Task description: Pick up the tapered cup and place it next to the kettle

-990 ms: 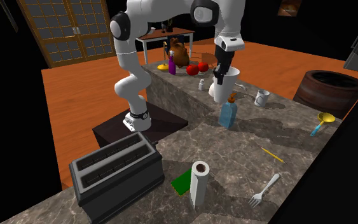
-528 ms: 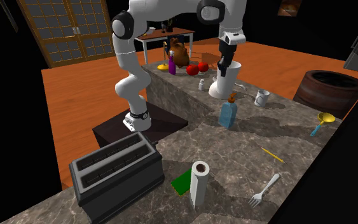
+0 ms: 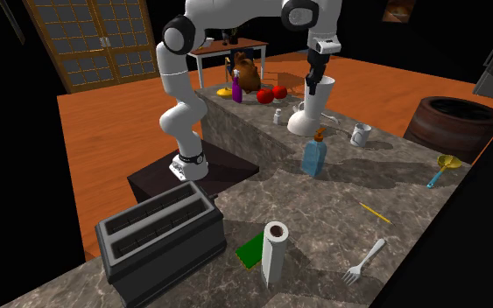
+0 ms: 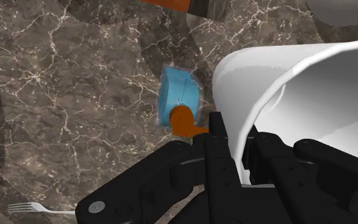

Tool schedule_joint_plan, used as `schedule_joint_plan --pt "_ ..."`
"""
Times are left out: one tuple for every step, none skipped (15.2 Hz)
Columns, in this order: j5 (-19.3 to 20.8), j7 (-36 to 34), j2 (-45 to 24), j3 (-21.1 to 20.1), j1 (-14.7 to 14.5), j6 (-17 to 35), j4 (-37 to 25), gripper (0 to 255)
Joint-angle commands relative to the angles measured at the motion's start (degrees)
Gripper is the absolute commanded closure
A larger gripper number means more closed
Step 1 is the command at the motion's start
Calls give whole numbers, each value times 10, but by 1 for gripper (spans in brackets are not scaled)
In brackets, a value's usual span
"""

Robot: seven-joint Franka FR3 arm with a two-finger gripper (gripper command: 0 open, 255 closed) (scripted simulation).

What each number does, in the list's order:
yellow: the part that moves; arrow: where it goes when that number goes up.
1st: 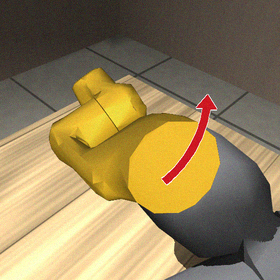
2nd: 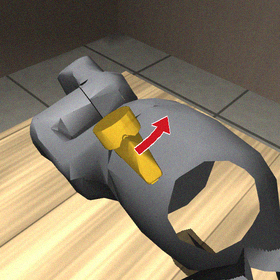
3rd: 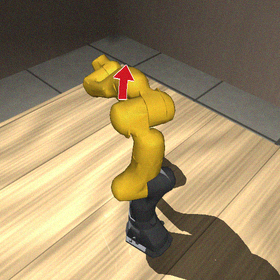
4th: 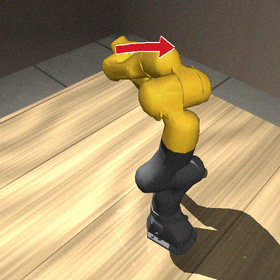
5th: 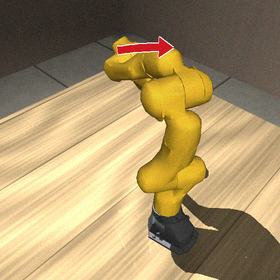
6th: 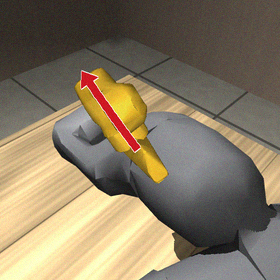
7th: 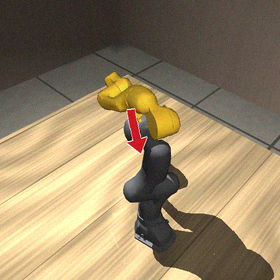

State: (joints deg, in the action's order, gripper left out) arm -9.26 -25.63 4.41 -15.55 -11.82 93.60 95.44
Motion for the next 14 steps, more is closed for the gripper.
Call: schedule_joint_plan --pt "3 -28 -11 -15 -12 4 -11 255" --pt "6 -43 -18 -23 -19 6 -18 255" --pt "9 -58 -26 -31 -26 7 -27 255" --pt "12 -73 -34 -39 -33 8 -36 255" --pt "16 -88 -44 -47 -40 8 -46 255" --pt "21 -103 -53 -54 -48 9 -57 255" --pt "26 -119 -64 -61 -56 9 -68 255" --pt "31 -134 -75 -69 -64 9 -81 255" --pt "38 -150 -88 -76 -72 8 -95 255" --pt "45 -165 -100 -83 -81 7 -109 255" --pt "52 -181 -114 -89 -91 5 -125 255" --pt "64 -203 -135 -98 -105 2 -150 255" --pt "62 -201 -132 -97 -105 10 -139 255" --pt "61 -200 -130 -96 -104 19 -128 255"
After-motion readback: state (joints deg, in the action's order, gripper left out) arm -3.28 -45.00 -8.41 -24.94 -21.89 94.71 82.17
